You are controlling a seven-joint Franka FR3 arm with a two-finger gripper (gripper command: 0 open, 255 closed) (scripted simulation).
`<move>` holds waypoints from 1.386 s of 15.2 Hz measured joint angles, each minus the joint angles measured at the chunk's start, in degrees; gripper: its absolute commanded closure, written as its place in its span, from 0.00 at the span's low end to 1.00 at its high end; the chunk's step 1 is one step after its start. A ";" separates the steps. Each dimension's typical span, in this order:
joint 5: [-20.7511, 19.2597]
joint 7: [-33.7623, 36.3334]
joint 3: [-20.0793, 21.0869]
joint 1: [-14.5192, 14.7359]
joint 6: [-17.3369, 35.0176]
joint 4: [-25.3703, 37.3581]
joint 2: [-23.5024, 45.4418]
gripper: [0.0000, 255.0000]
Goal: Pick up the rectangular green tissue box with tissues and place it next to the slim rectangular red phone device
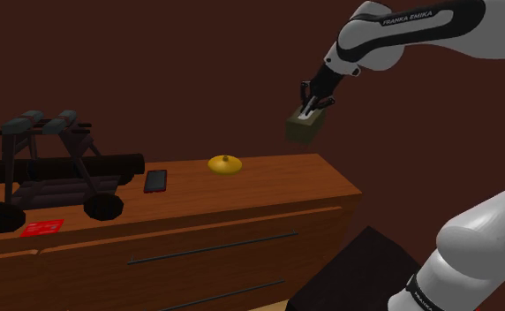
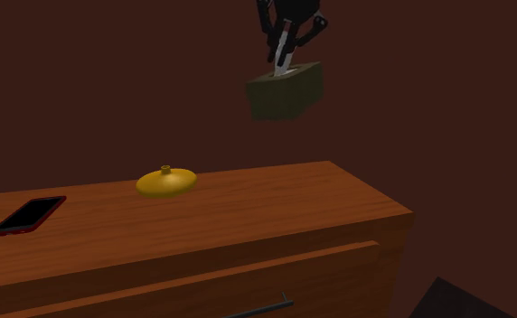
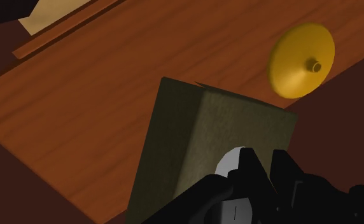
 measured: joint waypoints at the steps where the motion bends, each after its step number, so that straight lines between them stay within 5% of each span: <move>1: -0.07 -0.03 -0.13 -0.07 -0.77 0.74 -0.01 1.00; 13: -3.48 14.27 10.11 3.15 5.94 1.82 6.00 1.00; 21: -11.22 29.03 18.37 5.68 9.69 7.13 14.79 1.00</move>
